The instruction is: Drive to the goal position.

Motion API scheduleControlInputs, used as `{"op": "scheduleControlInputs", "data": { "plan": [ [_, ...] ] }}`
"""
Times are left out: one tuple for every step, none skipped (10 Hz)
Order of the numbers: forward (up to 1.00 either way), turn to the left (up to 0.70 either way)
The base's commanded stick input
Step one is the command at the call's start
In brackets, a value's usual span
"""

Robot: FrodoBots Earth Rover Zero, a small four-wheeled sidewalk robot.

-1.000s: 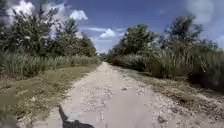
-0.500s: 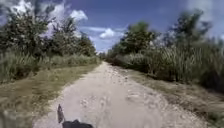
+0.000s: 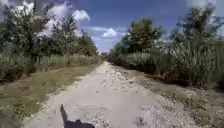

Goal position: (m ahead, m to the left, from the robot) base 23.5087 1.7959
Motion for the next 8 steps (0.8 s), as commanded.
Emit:
{"op": "scheduleControlInputs", "data": {
  "plan": [
    [0.85,0.0],
    [0.85,0.0],
    [0.85,0.0],
    [0.85,0.0],
    [0.85,0.0],
    [0.85,0.0],
    [0.85,0.0],
    [0.85,0.0]
  ]
}}
